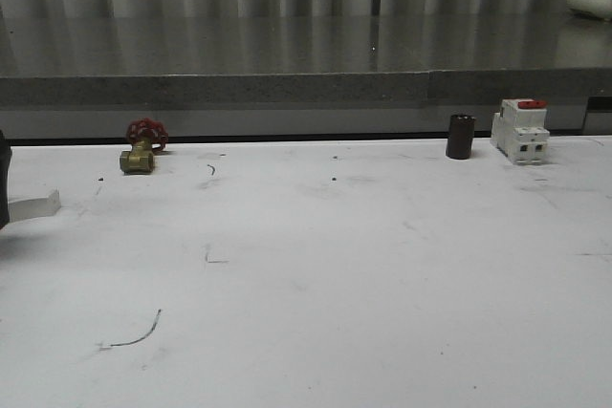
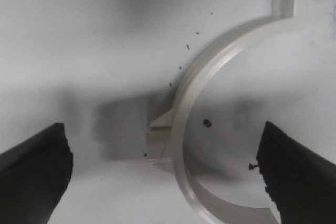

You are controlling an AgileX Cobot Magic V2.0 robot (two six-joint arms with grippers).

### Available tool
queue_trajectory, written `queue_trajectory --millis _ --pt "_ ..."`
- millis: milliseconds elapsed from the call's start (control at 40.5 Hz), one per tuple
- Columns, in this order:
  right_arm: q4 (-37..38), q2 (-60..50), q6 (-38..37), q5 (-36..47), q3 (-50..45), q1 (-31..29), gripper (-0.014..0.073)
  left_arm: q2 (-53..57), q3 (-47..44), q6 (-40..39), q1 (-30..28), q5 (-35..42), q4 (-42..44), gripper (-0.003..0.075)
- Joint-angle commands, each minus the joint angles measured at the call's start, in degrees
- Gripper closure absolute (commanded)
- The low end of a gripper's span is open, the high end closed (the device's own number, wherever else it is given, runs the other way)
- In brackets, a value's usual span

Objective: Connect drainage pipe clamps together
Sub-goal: 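Grasp the white half-ring clamp at its tab with the left gripper, then carry the half-ring toward the table center and lower it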

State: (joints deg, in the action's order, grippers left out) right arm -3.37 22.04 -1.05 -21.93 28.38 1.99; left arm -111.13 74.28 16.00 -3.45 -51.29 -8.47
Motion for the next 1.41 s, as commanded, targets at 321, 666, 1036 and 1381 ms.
queue_trajectory --millis 321,666,1036,1381 --pt "0.26 0.71 0.25 4.05 1.98 -0.35 -0.0003 0.30 1.80 0.90 -0.07 -1.76 -1.17 0.0220" --pt "0.26 0.71 0.25 4.05 1.98 -0.35 -0.0003 0.30 1.92 0.90 -0.07 -1.88 -1.17 0.0533" --pt "0.26 0.71 0.25 4.05 1.98 -0.35 -0.0003 0.53 5.24 0.48 2.24 -5.79 -1.17 0.0651" --pt "0.26 0.71 0.25 4.05 1.98 -0.35 -0.0003 -0.34 14.87 -22.88 14.01 -11.08 3.95 0.0637"
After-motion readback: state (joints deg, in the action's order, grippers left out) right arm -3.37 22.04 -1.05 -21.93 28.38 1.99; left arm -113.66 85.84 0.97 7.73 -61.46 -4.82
